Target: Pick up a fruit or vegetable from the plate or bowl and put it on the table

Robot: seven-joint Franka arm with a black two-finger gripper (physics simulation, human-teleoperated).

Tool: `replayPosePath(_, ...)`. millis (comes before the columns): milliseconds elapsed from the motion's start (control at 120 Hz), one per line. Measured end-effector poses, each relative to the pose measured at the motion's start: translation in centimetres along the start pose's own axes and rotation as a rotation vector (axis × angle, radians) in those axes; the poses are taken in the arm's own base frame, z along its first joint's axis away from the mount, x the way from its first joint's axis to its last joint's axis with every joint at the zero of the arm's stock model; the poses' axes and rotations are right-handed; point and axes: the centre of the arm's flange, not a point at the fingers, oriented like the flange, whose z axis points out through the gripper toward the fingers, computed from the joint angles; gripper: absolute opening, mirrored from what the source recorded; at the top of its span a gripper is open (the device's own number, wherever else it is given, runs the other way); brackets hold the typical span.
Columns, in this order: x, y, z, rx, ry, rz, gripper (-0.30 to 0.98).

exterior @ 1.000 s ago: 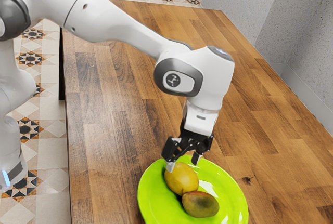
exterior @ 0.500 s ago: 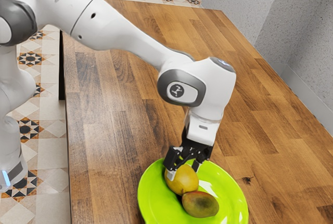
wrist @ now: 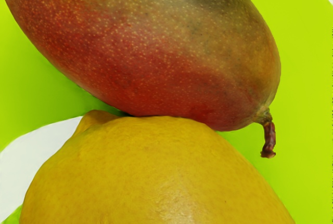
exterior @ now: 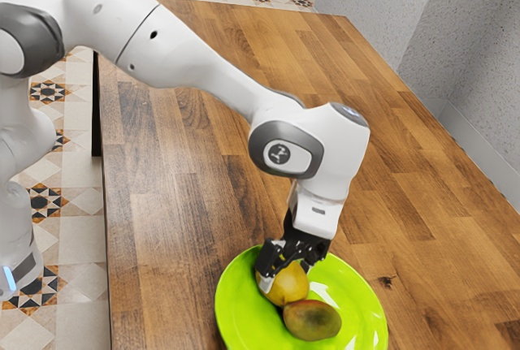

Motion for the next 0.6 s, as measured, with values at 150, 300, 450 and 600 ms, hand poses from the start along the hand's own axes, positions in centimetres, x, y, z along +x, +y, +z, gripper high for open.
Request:
replayPosePath(150, -0.1, -0.4, 0.8, -0.015, -0.001, -0.013, 0.69)
replayPosePath(300, -0.3, -0.8, 0.8, -0.029, 0.018, -0.035, 0.55)
replayPosePath(450, -0.4, -1.4, 0.5, -0.022, 0.048, -0.062, 0.28)
replayPosePath(600, -0.2, -1.5, 0.0, 0.0, 0.068, -0.069, 0.18)
